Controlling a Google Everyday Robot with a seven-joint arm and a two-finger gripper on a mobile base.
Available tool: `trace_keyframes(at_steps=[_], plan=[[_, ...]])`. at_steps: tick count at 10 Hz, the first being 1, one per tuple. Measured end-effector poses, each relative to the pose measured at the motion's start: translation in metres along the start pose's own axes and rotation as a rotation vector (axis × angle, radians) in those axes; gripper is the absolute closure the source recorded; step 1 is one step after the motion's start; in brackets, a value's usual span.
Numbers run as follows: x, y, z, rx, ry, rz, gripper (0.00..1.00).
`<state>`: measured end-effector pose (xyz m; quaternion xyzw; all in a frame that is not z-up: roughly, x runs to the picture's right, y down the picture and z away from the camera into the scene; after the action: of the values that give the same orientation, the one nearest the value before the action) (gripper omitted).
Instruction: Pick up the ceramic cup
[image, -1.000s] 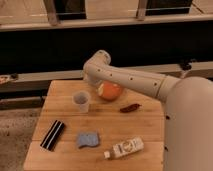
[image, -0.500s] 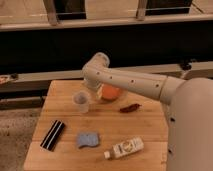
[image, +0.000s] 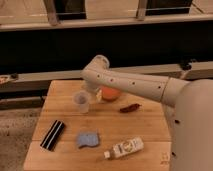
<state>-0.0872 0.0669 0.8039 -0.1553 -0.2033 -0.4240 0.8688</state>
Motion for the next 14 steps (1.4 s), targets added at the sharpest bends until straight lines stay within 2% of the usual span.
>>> trace_keyframes(at_steps=[7, 14], plan=[[-0.027, 0.004, 0.006, -0.005, -0.044, 0.001, 0.20], [-0.034, 0.006, 0.010, -0.018, -0.060, 0.019, 0.20]])
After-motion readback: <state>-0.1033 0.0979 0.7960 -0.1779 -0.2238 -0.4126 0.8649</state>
